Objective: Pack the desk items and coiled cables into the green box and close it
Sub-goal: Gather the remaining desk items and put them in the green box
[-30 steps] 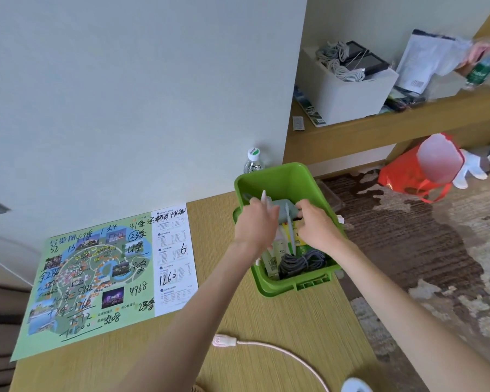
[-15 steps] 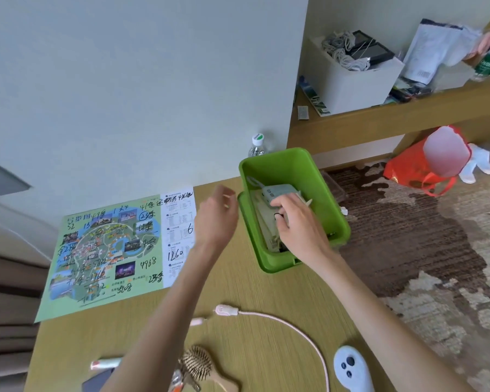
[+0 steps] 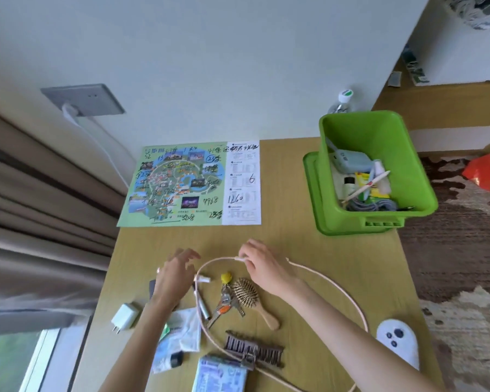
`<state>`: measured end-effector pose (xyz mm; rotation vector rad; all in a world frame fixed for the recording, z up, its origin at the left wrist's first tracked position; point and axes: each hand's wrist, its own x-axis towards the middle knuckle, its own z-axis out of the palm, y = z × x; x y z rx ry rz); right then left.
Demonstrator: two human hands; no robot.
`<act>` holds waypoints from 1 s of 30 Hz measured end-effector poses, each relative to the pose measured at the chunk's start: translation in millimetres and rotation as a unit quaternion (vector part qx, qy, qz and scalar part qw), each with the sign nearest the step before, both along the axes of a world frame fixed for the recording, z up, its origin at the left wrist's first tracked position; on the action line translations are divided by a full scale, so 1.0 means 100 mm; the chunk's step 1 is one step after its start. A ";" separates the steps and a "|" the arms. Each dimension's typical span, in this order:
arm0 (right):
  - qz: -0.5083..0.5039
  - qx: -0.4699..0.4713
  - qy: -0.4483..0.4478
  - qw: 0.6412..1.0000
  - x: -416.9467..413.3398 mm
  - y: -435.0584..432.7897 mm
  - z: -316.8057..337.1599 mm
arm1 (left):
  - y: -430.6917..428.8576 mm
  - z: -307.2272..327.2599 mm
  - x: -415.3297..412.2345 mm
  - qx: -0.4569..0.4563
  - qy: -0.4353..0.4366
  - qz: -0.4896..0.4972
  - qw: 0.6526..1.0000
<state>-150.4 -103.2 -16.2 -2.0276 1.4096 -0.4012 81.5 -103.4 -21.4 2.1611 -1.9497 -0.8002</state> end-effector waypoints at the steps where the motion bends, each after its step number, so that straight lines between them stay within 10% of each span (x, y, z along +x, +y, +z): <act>1: 0.010 0.024 0.010 1.000 0.09 0.07 -0.10 | 0.07 -0.06 0.09 0.018 -0.009 -0.010 1.000; 17: 0.021 0.101 0.201 0.974 0.10 0.32 -0.36 | 0.01 -0.29 0.27 -0.050 -0.127 -0.085 0.987; 23: -0.003 0.113 0.240 0.964 0.06 0.39 -0.34 | -0.10 -0.19 0.20 -0.071 -0.013 0.009 0.997; 30: -0.027 0.106 0.232 0.967 0.03 0.40 -0.39 | 0.10 -0.20 0.21 0.117 -0.056 0.134 0.982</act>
